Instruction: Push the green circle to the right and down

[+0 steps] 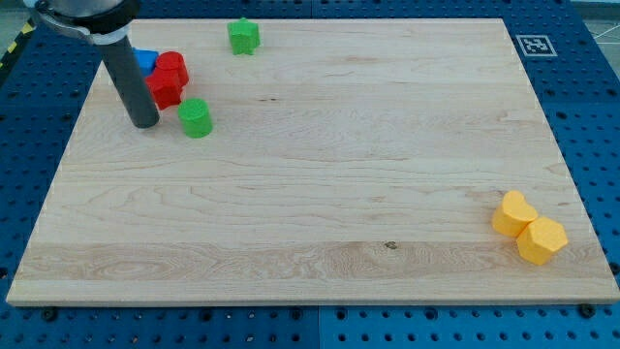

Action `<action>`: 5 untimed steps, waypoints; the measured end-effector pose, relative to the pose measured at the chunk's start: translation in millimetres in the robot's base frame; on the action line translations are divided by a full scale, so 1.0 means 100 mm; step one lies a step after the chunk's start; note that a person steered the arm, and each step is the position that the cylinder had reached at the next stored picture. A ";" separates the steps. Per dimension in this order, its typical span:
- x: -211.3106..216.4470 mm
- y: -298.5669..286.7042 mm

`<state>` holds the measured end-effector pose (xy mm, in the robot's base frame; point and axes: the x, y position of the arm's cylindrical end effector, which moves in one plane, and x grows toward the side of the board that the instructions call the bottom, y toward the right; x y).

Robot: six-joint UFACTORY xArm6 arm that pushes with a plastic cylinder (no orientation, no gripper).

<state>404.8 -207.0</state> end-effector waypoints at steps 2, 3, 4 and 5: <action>0.28 0.57; 0.28 0.98; 0.33 0.93; 0.41 0.56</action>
<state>446.0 -150.9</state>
